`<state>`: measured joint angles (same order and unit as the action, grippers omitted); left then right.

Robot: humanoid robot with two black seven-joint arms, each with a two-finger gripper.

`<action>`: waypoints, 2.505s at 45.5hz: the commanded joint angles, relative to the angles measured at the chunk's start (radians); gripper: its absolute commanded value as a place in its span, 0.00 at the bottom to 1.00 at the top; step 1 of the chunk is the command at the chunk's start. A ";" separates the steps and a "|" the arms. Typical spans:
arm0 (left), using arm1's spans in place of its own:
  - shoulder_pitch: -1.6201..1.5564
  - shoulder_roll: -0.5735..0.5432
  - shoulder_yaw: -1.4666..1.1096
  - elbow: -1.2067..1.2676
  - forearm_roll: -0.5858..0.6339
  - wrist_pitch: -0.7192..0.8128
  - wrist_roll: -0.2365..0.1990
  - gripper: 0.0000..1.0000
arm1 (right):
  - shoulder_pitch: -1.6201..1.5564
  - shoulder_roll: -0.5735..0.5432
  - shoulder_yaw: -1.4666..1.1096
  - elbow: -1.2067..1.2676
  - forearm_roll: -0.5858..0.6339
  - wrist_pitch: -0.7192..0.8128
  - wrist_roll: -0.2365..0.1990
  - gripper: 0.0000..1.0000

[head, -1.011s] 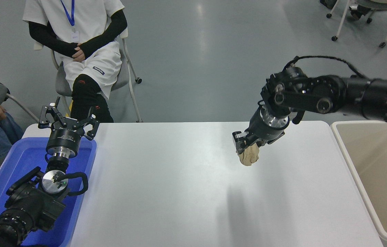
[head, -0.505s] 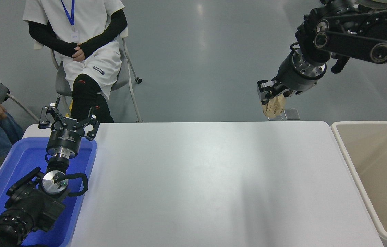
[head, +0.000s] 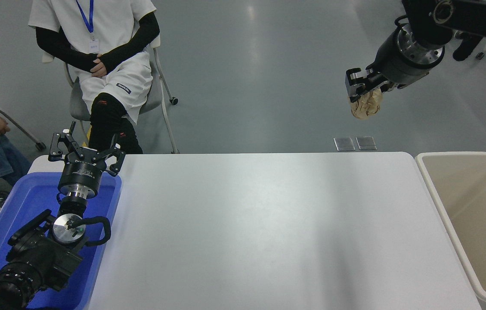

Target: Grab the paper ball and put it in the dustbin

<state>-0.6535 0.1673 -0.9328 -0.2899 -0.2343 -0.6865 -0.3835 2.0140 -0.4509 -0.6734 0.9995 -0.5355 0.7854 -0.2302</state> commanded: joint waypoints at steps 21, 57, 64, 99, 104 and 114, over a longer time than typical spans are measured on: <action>0.000 0.000 -0.001 0.000 0.000 -0.001 0.000 0.99 | -0.021 -0.374 -0.158 -0.041 -0.070 0.000 0.000 0.00; 0.000 0.000 -0.001 0.000 0.000 -0.001 0.000 0.99 | -0.497 -0.558 0.093 -0.374 -0.066 0.000 0.002 0.00; 0.000 0.000 -0.001 0.002 0.000 -0.001 0.000 0.99 | -0.668 -0.578 0.254 -0.426 -0.043 0.000 0.002 0.00; 0.000 0.000 -0.001 0.000 -0.002 0.001 -0.002 0.99 | -1.238 -0.335 0.613 -0.507 0.264 -0.696 0.008 0.00; 0.000 0.000 -0.001 0.000 -0.002 0.001 -0.002 0.99 | -1.296 -0.235 0.640 -0.625 0.264 -0.745 0.011 0.00; 0.000 0.000 -0.001 0.000 -0.002 -0.001 -0.002 0.99 | -1.334 -0.075 0.641 -0.809 0.264 -0.834 0.015 0.00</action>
<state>-0.6534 0.1668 -0.9341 -0.2896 -0.2359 -0.6864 -0.3851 0.7494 -0.6823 -0.0591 0.3463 -0.2849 0.0833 -0.2199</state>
